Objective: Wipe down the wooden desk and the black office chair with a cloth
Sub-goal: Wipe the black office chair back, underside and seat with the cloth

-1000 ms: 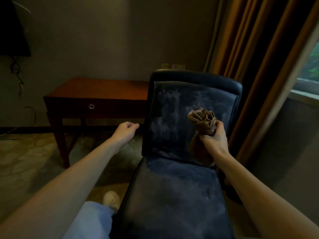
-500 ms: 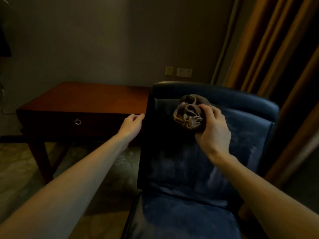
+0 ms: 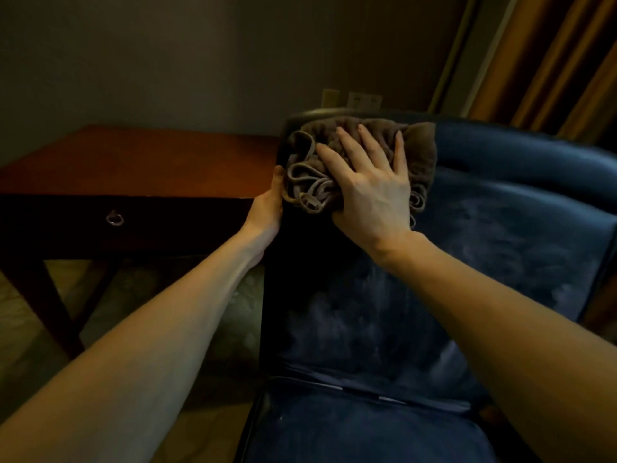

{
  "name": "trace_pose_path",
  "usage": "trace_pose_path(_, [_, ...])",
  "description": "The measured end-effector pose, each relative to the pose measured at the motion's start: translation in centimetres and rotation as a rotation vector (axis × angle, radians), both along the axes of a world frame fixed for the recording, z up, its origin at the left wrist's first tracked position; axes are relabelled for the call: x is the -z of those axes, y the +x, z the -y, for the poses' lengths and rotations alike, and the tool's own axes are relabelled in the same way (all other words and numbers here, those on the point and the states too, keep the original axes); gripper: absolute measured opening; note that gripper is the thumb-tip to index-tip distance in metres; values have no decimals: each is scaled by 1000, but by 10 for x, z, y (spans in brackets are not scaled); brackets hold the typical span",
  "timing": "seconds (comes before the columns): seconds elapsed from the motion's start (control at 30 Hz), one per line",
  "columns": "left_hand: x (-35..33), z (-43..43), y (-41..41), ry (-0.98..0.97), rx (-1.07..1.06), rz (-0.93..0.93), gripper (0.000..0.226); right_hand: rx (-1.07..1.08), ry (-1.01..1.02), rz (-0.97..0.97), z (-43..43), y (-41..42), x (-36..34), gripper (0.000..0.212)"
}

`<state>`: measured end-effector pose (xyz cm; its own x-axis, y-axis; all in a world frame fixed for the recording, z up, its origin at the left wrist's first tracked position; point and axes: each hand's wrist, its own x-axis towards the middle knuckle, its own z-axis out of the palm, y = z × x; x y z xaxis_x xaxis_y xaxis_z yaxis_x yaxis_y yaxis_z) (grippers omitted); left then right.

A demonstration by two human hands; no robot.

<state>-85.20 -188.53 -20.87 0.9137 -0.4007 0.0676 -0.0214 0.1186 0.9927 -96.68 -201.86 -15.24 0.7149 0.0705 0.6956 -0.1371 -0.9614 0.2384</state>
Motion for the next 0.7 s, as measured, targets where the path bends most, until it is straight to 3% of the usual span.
trace_pose_path(0.23, [6, 1, -3, -330, 25, -228, 41, -71, 67, 154, -22, 0, 32, 47])
trace_pose_path(0.37, [5, -2, -3, -408, 170, -412, 44, -142, 96, 189, -31, -4, 67, 40])
trace_pose_path(0.53, [1, -2, -2, -432, 203, -459, 50, -158, 124, 193, -33, -5, 79, 40])
trace_pose_path(0.6, [0, -5, -4, -366, 252, -468, 66, -170, 124, 165, -32, -11, 82, 42])
trace_pose_path(0.7, [5, -8, 0, -51, 44, -191, 74, -175, 72, 67, -32, -27, 89, 50])
